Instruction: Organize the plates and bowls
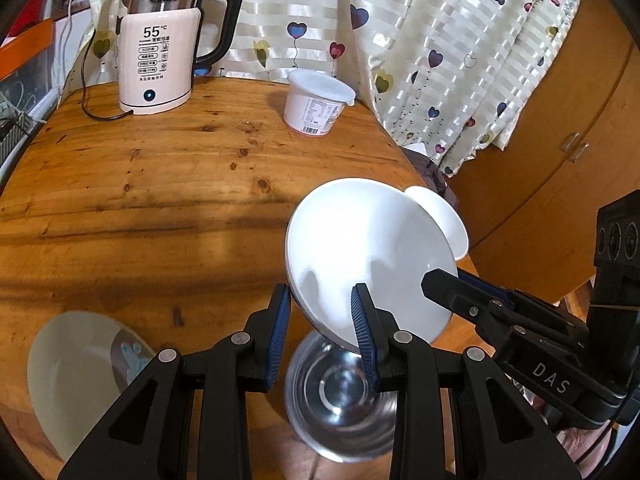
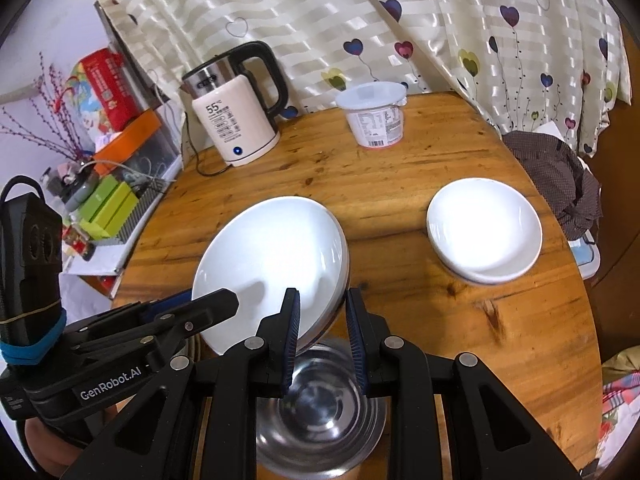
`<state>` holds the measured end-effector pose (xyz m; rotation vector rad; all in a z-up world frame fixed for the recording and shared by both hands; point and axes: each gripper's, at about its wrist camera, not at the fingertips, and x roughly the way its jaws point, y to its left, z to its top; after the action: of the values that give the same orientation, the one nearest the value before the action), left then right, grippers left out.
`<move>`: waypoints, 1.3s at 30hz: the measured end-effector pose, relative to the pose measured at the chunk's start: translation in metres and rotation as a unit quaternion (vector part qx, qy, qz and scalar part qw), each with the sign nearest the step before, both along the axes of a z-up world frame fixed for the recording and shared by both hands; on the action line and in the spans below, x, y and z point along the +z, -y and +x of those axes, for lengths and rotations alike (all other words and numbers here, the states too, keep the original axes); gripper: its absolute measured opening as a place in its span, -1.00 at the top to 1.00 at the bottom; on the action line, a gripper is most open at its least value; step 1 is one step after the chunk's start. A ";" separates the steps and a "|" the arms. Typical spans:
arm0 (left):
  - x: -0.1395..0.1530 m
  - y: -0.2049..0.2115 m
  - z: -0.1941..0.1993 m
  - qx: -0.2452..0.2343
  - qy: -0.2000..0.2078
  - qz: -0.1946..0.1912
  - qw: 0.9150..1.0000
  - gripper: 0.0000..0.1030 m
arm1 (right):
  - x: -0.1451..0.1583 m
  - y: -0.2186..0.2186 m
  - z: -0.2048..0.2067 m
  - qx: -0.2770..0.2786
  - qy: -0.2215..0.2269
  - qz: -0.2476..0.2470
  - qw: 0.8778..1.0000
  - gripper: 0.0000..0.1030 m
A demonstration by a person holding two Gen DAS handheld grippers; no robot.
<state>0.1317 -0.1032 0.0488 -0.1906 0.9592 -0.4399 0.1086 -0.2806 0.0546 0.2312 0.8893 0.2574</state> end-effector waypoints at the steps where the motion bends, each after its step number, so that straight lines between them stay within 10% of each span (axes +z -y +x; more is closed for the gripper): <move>1: 0.000 -0.001 -0.004 0.000 0.000 0.001 1.000 0.36 | 0.000 -0.001 -0.003 0.000 0.000 0.000 1.000 0.56; 39: -0.035 0.009 -0.056 -0.012 -0.043 0.027 0.999 0.36 | -0.040 0.001 -0.053 0.007 -0.050 -0.003 0.999 0.56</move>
<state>0.0755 -0.1123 0.0134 -0.1498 1.0574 -0.4311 0.0552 -0.2818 0.0141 0.2339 0.9917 0.2579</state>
